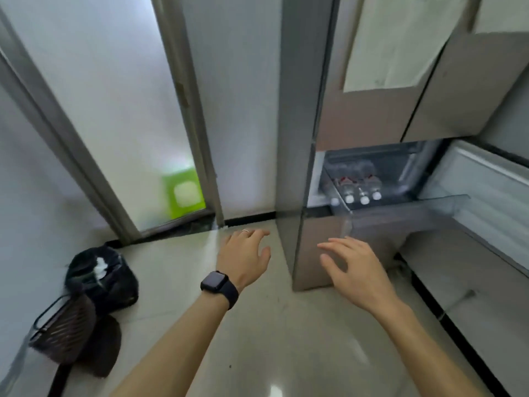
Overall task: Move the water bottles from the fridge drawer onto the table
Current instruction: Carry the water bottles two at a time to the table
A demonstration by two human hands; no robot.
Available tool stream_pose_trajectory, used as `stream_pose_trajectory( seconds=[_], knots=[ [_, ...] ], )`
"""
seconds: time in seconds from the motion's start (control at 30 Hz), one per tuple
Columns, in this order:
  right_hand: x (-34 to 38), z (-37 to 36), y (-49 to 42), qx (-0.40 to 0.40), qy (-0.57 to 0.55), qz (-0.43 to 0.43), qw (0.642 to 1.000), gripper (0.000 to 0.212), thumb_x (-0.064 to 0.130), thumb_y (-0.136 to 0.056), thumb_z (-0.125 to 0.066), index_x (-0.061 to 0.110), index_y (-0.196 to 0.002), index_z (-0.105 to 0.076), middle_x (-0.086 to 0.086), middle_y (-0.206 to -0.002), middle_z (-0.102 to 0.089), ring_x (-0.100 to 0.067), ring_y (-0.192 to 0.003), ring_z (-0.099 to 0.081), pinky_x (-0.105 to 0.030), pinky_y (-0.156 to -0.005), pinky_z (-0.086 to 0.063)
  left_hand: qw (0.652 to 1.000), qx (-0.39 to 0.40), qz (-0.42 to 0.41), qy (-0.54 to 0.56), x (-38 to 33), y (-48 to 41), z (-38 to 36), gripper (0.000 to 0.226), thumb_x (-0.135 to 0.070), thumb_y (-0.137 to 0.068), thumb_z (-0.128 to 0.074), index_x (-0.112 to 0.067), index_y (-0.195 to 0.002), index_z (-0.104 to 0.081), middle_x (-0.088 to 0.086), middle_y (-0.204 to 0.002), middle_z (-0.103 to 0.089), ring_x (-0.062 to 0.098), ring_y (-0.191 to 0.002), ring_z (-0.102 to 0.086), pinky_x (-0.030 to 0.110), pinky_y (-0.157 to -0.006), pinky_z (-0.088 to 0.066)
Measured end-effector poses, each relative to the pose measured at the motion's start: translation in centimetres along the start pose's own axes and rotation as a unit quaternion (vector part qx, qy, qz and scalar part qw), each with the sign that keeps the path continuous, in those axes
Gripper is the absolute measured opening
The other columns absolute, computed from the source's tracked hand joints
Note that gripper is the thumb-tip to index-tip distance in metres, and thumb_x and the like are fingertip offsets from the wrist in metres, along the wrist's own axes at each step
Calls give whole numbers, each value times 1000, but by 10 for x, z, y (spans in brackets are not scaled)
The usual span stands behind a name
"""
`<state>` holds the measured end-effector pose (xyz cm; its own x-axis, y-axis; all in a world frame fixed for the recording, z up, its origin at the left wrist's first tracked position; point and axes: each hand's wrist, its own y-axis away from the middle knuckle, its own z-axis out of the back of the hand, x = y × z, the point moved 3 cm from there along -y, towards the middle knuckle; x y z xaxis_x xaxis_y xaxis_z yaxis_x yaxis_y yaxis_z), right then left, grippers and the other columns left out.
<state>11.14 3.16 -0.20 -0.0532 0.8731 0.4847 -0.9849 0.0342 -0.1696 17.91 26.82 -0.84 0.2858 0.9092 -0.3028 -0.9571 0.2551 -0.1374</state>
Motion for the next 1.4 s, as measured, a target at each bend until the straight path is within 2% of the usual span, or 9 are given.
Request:
stream_pose_trajectory(
  seconds=[0.3, 0.47, 0.63, 0.8, 0.97, 1.1, 1.23, 1.33, 1.4],
  knots=[
    [-142, 63, -88, -44, 60, -96, 993, 34, 45, -99, -51, 36, -129, -63, 15, -138, -57, -16, -140, -35, -32, -116, -25, 992, 33, -119, -6, -116, -155, -59, 42, -41, -96, -49, -36, -137, -54, -7, -138, -59, 19, -126, -53, 41, -112, -37],
    [-198, 70, -137, -37, 43, -123, 991, 34, 46, -98, -50, 37, -129, -62, 18, -134, -58, -14, -137, -39, -34, -115, -32, 987, 81, -138, 13, -149, -222, -105, 40, -38, -96, -50, -34, -136, -56, -7, -137, -59, 19, -122, -55, 39, -104, -44],
    [-245, 65, -171, -7, 20, -154, 988, 33, 45, -97, -53, 37, -129, -61, 18, -132, -58, -10, -132, -43, -31, -110, -36, 980, 145, -108, 77, -176, -269, -150, 38, -35, -98, -49, -31, -134, -56, -5, -135, -58, 19, -121, -54, 37, -96, -50],
    [-311, 47, -216, 60, 20, -188, 980, 40, 44, -95, -57, 29, -132, -60, 7, -130, -63, -20, -125, -52, -33, -103, -43, 962, 216, -23, 164, -206, -318, -202, 43, -34, -96, -55, -27, -138, -53, 1, -137, -55, 23, -120, -56, 37, -97, -51],
    [-366, 32, -291, 146, 0, -202, 969, 40, 36, -98, -58, 17, -132, -57, -6, -123, -67, -22, -111, -62, -24, -85, -42, 896, 312, 152, 278, -236, -367, -271, 54, -30, -95, -60, -16, -144, -45, 4, -142, -52, 23, -127, -52, 25, -93, -40],
    [-421, -5, -349, 234, -80, -248, 937, 45, 40, -96, -59, 16, -133, -50, -9, -123, -66, -26, -110, -62, -33, -91, -46, 843, 298, 274, 354, -249, -401, -328, 45, -35, -91, -62, -13, -130, -55, 8, -131, -62, 23, -110, -59, 37, -96, -50],
    [-460, -49, -387, 254, -253, -325, 875, 42, 38, -97, -60, 9, -127, -59, -11, -118, -66, -26, -101, -64, -38, -84, -52, 764, 266, 404, 427, -261, -413, -360, 61, -44, -96, -56, -17, -148, -40, 6, -146, -49, 30, -128, -51, 43, -100, -48],
    [-479, -70, -401, 250, -364, -396, 805, 39, 40, -99, -56, 12, -126, -60, -13, -121, -64, -25, -102, -63, -35, -74, -52, 685, 229, 476, 501, -270, -419, -385, 66, -55, -94, -58, -21, -148, -41, 3, -147, -49, 27, -124, -53, 39, -83, -50],
    [-484, -77, -406, 262, -406, -409, 774, 37, 42, -99, -57, 16, -124, -61, -10, -118, -65, -25, -104, -65, -33, -72, -54, 661, 180, 495, 533, -274, -426, -394, 61, -55, -96, -57, -18, -143, -45, 5, -141, -54, 25, -116, -57, 38, -83, -49]
  ],
)
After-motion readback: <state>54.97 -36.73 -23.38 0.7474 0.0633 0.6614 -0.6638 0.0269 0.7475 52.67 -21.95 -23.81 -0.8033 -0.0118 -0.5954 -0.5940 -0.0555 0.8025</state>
